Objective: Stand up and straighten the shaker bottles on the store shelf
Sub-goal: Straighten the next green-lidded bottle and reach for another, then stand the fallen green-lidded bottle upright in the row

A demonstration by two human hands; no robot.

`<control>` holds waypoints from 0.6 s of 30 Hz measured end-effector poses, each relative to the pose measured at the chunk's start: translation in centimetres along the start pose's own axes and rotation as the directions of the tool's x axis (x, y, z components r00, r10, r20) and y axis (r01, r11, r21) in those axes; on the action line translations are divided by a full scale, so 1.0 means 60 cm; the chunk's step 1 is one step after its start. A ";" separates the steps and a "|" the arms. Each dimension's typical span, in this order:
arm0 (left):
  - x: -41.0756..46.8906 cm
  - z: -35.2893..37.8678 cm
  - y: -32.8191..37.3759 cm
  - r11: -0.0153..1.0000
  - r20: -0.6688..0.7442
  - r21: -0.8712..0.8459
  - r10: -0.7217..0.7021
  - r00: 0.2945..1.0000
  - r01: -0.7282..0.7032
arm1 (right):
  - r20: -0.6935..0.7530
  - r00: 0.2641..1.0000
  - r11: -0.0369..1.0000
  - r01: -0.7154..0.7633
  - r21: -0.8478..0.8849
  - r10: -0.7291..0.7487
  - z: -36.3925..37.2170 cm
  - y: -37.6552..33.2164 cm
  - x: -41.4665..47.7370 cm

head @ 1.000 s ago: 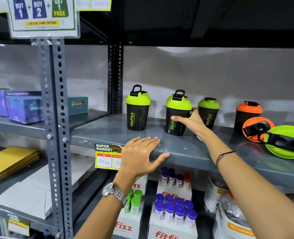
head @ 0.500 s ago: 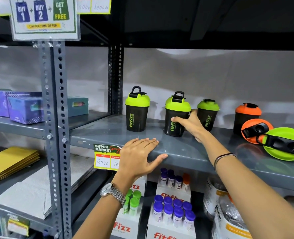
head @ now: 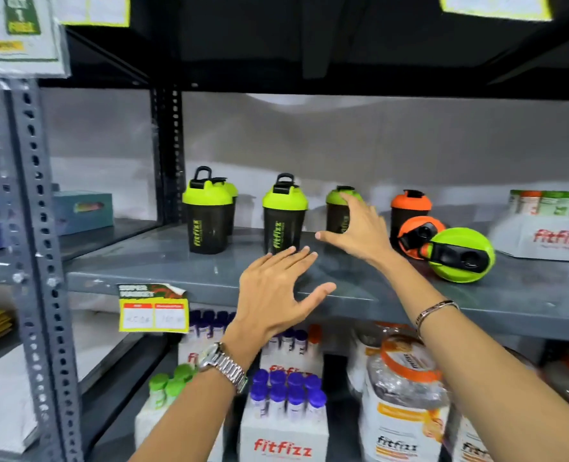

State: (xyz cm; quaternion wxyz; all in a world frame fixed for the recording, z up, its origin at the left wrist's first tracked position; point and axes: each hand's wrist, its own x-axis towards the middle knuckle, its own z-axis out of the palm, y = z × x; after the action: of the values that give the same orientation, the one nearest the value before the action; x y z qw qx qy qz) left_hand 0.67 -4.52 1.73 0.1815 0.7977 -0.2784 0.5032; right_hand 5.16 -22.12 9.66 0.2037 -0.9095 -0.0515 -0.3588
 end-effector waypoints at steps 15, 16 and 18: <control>-0.008 0.061 0.087 0.997 0.090 0.046 0.056 0.994 -0.060 | 0.076 0.958 0.955 -0.263 -0.135 0.275 -0.193 0.208 -0.104; -0.008 0.061 0.087 0.998 0.093 0.043 0.052 0.994 -0.056 | 0.076 0.963 0.960 -0.249 -0.128 0.259 -0.191 0.211 -0.104; -0.008 0.061 0.087 0.998 0.095 0.043 0.051 0.994 -0.055 | 0.048 0.969 0.965 -0.238 -0.113 0.244 -0.185 0.214 -0.104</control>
State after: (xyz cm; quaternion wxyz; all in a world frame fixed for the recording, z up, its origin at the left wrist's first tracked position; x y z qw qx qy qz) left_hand -0.19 -10.55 -0.22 0.1365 0.8168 -0.2961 0.4759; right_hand -3.40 -38.01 8.51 0.1953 -0.9291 0.0725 -0.3056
